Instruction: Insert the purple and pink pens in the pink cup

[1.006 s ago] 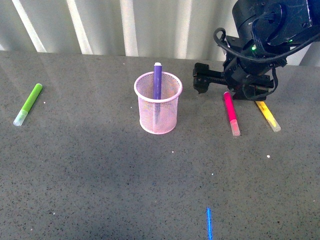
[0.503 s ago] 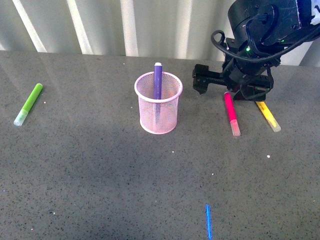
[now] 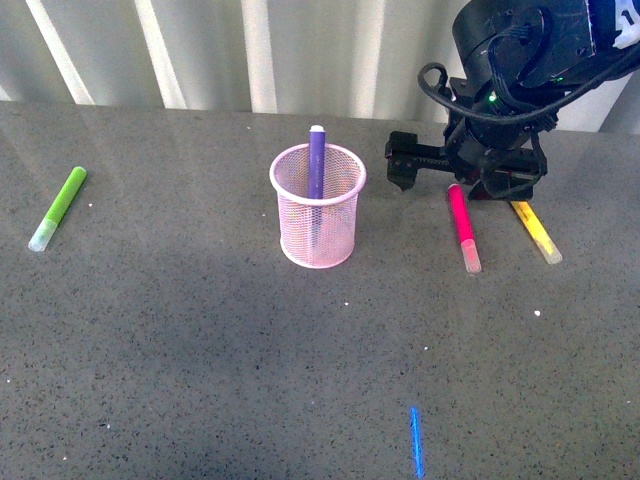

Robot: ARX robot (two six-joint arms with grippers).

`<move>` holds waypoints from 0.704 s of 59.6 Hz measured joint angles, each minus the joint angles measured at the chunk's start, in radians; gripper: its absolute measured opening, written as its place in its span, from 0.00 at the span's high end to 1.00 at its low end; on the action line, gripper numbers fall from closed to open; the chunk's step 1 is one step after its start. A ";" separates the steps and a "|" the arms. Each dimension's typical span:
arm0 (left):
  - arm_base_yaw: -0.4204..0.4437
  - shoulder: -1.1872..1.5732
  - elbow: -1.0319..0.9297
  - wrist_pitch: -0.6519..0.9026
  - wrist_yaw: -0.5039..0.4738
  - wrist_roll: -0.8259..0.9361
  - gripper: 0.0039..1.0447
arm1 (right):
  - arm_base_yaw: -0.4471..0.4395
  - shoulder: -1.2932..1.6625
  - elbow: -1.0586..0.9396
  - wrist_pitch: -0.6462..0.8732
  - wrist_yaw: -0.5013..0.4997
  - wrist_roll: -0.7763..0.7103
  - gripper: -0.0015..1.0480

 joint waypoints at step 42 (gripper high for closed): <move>0.000 0.000 0.000 0.000 0.000 0.000 0.06 | -0.013 -0.011 -0.085 0.172 -0.010 -0.044 0.89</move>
